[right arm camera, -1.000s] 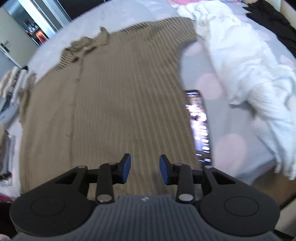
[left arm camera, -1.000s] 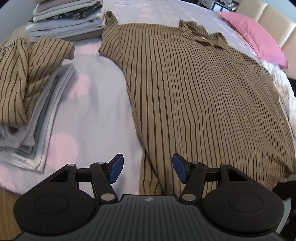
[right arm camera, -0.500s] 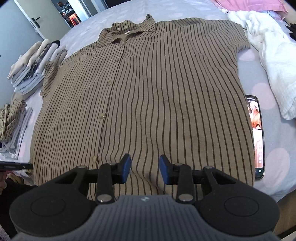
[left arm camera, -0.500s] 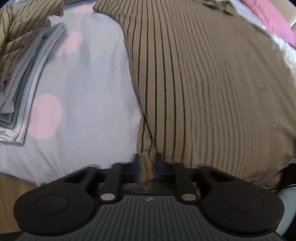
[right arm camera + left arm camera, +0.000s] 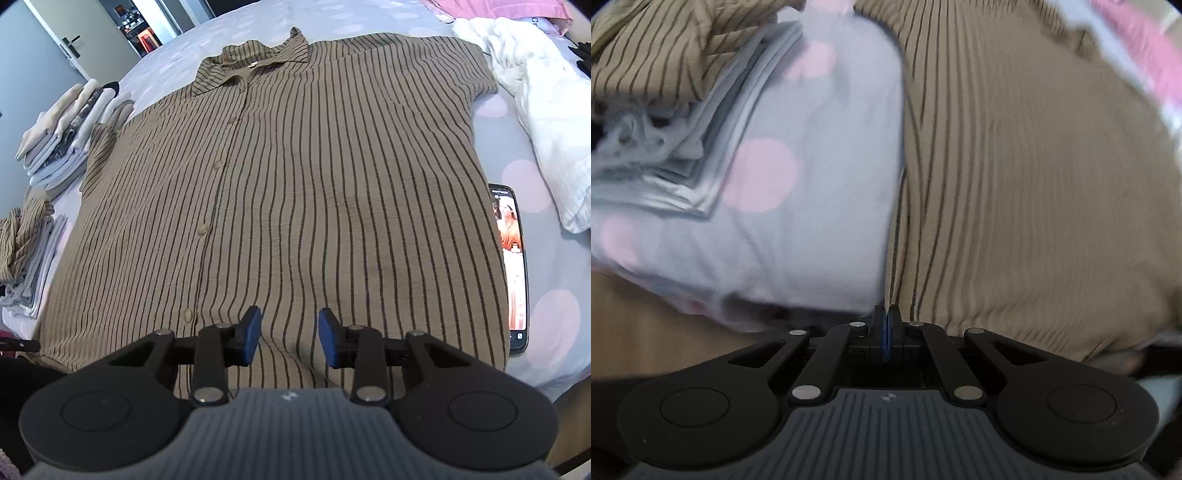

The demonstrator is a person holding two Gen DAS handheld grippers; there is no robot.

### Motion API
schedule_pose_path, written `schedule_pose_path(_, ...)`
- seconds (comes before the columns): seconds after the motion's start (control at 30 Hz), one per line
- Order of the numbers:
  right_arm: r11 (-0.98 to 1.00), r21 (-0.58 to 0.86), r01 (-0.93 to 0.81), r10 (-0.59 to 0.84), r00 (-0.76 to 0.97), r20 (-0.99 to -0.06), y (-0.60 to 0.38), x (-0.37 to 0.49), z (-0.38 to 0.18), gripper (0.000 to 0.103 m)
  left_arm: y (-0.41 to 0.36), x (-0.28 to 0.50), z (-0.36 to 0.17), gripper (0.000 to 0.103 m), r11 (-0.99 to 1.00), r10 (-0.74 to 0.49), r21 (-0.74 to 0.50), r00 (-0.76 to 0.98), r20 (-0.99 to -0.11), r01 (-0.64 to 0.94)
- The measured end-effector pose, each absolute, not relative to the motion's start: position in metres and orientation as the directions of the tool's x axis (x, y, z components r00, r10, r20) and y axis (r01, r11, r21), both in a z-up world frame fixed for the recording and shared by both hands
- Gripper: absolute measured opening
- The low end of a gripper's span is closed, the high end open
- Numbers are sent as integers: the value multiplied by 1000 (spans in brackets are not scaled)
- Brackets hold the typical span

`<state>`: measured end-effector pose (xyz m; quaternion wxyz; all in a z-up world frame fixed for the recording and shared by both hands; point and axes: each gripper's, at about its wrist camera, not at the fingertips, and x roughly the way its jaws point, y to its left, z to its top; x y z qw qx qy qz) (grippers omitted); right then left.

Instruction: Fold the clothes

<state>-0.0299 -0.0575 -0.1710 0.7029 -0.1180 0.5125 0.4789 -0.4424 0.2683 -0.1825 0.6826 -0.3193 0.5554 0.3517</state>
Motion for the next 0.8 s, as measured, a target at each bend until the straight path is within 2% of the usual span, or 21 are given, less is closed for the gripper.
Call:
schedule_pose_path(0.07,512,327,-794,553,13,-833,-59,-29,-171,38,264,-431,-196,0,604,149,83,10,-989,-793)
schedule_pose_path(0.13,514,331,-791,557,14,-831,-61,-28,-171,38,264,-427,-204,0,625,125,100,-28,-992,-774)
schedule_pose_path(0.2,516,334,-789,559,14,-829,-63,-28,-171,38,267,-433,-203,2,600,108,83,-22,-994,-795)
schedule_pose_path(0.27,521,335,-785,558,17,-830,-66,-27,-172,38,272,-441,-196,17,562,127,65,8,-992,-825)
schedule_pose_path(0.33,527,335,-781,554,17,-832,-67,-26,-173,38,270,-446,-182,20,547,164,33,69,-984,-836)
schedule_pose_path(0.47,523,328,-787,547,15,-837,-65,-27,-174,38,263,-452,-167,22,582,176,-77,217,-960,-810)
schedule_pose_path(0.7,514,315,-798,536,11,-844,-61,-29,-176,38,272,-426,-203,24,532,155,-46,151,-976,-846)
schedule_pose_path(0.8,517,312,-797,534,16,-846,-62,-30,-176,38,277,-424,-212,19,517,140,-62,155,-978,-854)
